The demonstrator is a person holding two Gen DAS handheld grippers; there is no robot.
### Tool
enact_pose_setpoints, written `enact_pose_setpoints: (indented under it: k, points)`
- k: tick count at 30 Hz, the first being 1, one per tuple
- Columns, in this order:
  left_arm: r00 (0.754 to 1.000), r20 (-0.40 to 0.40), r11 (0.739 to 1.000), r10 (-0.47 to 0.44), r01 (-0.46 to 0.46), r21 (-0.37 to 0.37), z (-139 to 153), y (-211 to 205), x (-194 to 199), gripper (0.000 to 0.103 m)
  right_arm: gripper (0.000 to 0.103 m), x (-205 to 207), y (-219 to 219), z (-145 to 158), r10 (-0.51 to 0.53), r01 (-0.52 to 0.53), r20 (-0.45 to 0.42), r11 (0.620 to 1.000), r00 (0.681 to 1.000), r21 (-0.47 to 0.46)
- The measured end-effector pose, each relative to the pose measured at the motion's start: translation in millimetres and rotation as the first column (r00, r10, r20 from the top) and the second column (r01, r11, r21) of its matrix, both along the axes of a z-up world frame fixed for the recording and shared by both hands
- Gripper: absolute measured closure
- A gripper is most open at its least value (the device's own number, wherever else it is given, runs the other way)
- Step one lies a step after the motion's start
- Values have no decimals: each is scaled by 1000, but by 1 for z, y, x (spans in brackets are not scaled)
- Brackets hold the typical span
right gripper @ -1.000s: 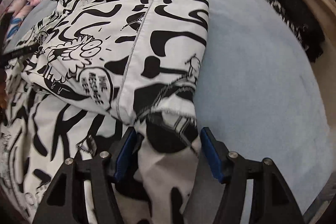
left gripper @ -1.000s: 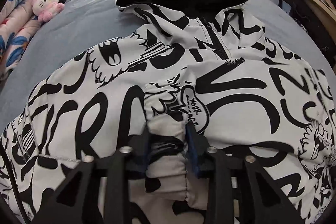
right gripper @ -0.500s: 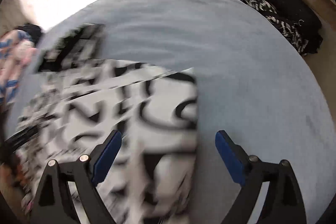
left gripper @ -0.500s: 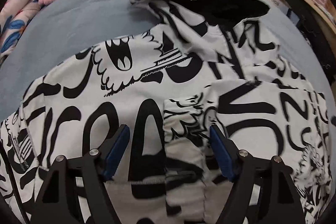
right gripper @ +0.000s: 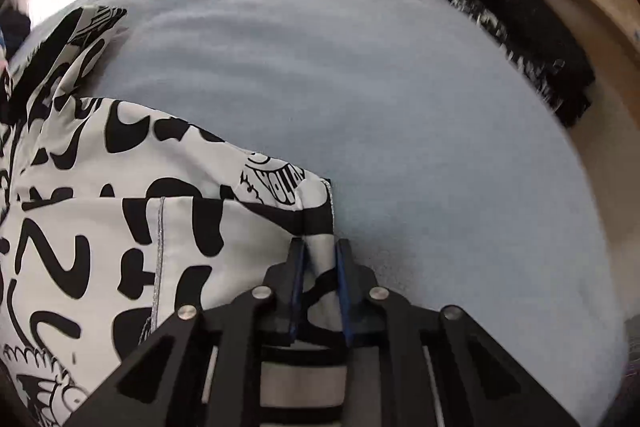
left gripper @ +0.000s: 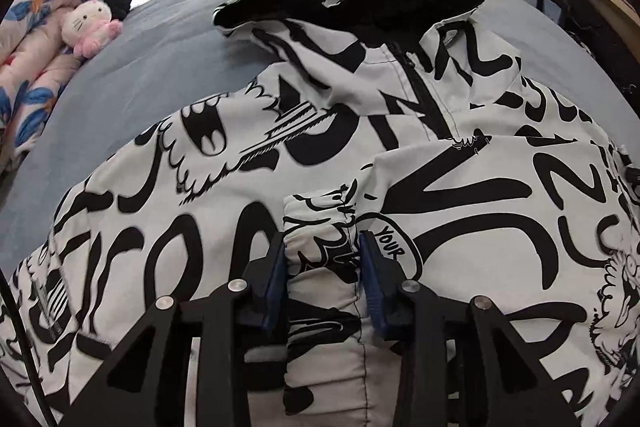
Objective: Fold large clothes
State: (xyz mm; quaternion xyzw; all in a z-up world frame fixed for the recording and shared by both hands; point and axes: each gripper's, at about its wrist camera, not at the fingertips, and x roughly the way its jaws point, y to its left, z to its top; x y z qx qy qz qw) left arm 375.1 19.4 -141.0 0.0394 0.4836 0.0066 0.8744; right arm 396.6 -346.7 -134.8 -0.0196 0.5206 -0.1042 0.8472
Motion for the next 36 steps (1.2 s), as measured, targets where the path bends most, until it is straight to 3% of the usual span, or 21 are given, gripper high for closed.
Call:
enact_pose_setpoints:
  k: [3,5,8,10,12,15,16,20,23,25,27,28,36]
  points:
    - [1000,16,1000,-8,8,-29,21,6,-15,69,85,-25,10,39,40,-42,96,999,995,15]
    - [999,39,998,-1,4,-65,41,6,-29,69,81,-49,27,66,81,-92,140,992,987,80]
    - [1000,5,983,15,-14,-181,60,1,-45,65,66,-79,56,77,132,-159,149,969,980,189]
    - [1000,7,973,31,-28,-229,66,-14,-57,51,65,-96,89,76,175,-210,145,937,974,279]
    - [999,31,976,34,-26,-214,64,-37,-68,43,65,-108,118,70,192,-229,142,918,971,324]
    - [999,35,982,31,-24,-188,50,-58,-74,43,65,-113,148,42,222,-249,113,895,968,371]
    - [999,4,984,35,-33,-178,39,-63,-75,43,65,-113,153,31,223,-238,82,896,971,376]
    - [996,-81,991,48,-57,-118,4,-62,-78,43,68,-114,132,-5,181,-162,-32,937,983,311]
    - [997,-64,995,37,-43,-89,3,-57,-90,43,70,-129,85,-7,81,-76,-18,976,997,204]
    - [997,-68,995,31,-38,-90,2,-54,-96,43,103,-141,53,-9,53,-49,-11,972,999,230]
    - [997,-73,993,20,-29,-117,2,-52,-102,43,103,-150,36,-11,25,-21,-8,957,1000,288]
    - [998,-68,994,18,-25,-108,1,-53,-103,43,103,-154,31,-10,-6,7,-6,971,1000,237]
    - [998,-57,996,26,-31,-86,0,-52,-104,43,103,-158,31,-8,-15,15,1,972,1000,234]
